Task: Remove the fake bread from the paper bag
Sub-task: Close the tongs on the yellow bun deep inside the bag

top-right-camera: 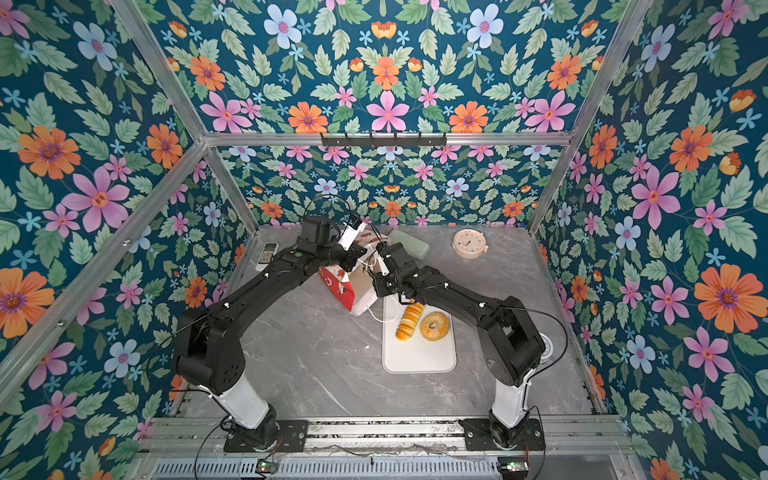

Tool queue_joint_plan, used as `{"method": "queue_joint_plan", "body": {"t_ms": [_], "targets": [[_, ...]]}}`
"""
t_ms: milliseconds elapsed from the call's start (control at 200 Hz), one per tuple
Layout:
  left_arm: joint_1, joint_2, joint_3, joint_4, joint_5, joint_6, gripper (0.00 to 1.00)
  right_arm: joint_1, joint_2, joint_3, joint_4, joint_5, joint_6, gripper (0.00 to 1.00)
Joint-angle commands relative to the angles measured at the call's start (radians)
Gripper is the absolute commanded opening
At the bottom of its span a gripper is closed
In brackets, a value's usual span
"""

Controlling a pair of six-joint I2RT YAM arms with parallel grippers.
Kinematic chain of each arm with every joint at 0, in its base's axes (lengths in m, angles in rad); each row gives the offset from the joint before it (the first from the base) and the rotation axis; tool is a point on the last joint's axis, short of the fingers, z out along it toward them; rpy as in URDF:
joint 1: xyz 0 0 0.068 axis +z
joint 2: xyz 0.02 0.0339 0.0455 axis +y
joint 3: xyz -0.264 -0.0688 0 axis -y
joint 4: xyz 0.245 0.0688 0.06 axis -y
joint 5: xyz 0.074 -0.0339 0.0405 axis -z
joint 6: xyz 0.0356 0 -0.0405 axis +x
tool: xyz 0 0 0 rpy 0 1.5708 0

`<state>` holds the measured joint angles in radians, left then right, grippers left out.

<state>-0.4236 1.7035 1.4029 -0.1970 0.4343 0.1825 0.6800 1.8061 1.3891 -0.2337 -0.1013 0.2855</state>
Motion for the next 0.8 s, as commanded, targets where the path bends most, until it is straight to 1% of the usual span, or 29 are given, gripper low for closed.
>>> {"method": "queue_joint_plan", "body": {"t_ms": [0,140,320,490,620,795], "targets": [[0.001,0.007,0.004,0.012,-0.023,0.005,0.0,0.001,-0.011,0.004,0.015,-0.006,0.029,0.23],[0.001,0.004,0.002,0.012,-0.01,0.003,0.0,0.001,0.008,0.008,0.011,0.019,0.028,0.32],[0.0,-0.01,-0.012,0.013,0.001,0.006,0.0,0.001,0.044,0.035,0.025,0.03,0.028,0.38],[0.0,-0.016,-0.017,0.011,0.008,0.005,0.0,0.001,0.069,0.049,0.064,0.054,0.055,0.38],[0.001,-0.02,-0.016,0.01,0.017,0.007,0.0,0.001,0.098,0.072,0.06,0.078,0.061,0.38],[0.0,-0.022,-0.015,0.013,0.026,0.006,0.0,0.001,0.132,0.103,0.062,0.11,0.092,0.36]]}}
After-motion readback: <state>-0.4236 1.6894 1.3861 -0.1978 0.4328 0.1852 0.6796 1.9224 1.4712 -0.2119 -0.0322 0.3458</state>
